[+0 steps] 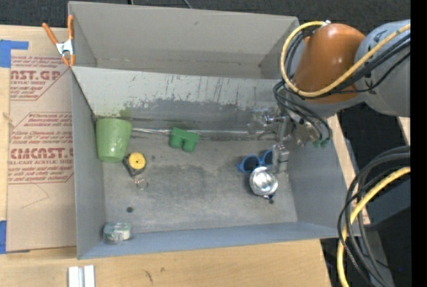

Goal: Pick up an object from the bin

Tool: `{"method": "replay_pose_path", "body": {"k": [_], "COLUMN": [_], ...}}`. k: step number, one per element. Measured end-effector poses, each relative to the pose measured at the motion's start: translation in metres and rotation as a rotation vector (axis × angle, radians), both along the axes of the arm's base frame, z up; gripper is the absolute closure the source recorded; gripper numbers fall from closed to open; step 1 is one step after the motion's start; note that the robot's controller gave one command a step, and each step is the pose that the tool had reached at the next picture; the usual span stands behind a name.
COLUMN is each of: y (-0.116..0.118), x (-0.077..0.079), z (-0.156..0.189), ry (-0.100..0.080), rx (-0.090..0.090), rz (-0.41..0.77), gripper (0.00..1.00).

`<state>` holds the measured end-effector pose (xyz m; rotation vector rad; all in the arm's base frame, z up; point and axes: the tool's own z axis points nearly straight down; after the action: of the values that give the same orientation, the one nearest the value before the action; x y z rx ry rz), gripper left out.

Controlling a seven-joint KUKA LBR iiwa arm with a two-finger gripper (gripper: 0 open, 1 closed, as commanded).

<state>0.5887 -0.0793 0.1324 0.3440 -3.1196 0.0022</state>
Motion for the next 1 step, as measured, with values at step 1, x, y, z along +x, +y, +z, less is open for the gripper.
{"method": "replay_pose_path", "body": {"k": [1], "y": [-0.0239], "x": [-0.0275], "z": [-0.0611], "ry": [0.004], "rx": [0.000], "rz": [0.161], "gripper": [0.00]}}
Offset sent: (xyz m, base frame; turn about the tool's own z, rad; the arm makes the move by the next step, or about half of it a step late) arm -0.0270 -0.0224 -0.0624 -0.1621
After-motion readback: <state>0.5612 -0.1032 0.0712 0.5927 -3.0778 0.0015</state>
